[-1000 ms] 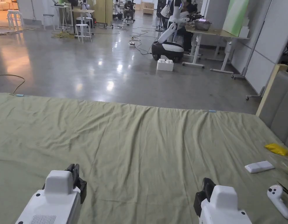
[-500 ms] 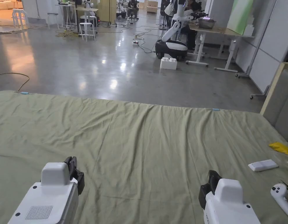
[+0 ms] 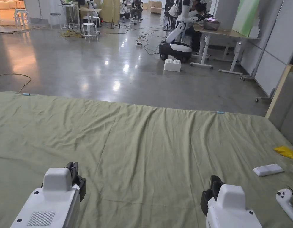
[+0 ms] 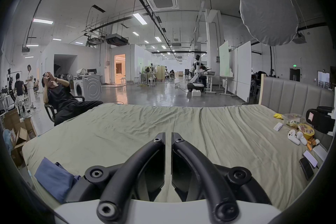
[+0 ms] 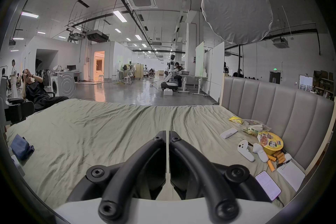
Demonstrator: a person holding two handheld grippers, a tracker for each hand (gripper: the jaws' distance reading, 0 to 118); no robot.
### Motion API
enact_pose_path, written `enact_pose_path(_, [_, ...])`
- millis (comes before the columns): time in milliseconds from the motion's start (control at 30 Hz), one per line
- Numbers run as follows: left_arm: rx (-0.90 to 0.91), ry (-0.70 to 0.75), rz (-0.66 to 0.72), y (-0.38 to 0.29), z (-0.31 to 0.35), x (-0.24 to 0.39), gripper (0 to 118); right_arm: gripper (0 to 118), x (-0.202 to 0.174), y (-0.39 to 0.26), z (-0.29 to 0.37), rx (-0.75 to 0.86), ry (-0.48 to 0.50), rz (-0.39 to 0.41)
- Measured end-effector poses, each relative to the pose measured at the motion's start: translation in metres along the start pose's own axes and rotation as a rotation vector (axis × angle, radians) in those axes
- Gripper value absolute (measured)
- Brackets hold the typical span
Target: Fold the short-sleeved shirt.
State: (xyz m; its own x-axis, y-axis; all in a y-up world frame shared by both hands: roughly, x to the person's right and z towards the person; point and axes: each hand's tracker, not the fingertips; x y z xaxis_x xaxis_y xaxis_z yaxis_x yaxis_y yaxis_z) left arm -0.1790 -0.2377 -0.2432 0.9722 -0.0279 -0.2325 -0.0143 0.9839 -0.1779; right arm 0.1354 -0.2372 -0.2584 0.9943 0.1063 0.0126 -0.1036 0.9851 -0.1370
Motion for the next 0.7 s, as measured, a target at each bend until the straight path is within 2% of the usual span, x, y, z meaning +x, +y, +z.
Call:
enact_pose_path(33, [-0.005,0.001,-0.002,0.000,-0.001,0.000,12,8,0.000,0.000,0.000,-0.003,-0.005,0.003])
enact_pose_path(67, [-0.010,0.001,-0.003,0.000,-0.001,0.001,21,16,-0.001,0.000,-0.001,-0.003,-0.010,0.012])
enact_pose_path(100, [-0.010,0.001,-0.005,-0.001,-0.001,0.000,42,37,-0.001,-0.001,-0.001,0.001,-0.016,0.021])
enact_pose_path(133, [-0.008,-0.001,-0.006,-0.001,-0.002,0.000,61,52,-0.001,0.000,-0.002,0.008,-0.021,0.030])
enact_pose_path(167, [-0.007,-0.002,-0.007,-0.001,-0.001,0.001,75,68,-0.001,-0.001,-0.002,0.001,-0.020,0.024])
enact_pose_path(200, [-0.003,0.001,-0.009,-0.001,-0.001,0.002,83,82,-0.001,-0.001,-0.002,0.003,-0.025,0.025])
enact_pose_path(333, [0.018,0.010,-0.013,-0.002,0.001,0.001,85,90,-0.001,0.001,-0.003,0.010,-0.047,0.034])
enact_pose_path(467, [0.008,0.009,0.022,0.001,0.000,-0.003,89,99,0.004,0.002,-0.005,-0.003,-0.045,-0.011])
enact_pose_path(667, [0.017,0.004,0.068,0.005,-0.001,-0.011,90,102,0.004,0.005,-0.006,0.023,-0.021,0.016])
enact_pose_path(700, [0.027,0.001,0.084,0.005,-0.002,-0.013,91,104,0.005,0.005,-0.009,-0.002,-0.011,-0.017])
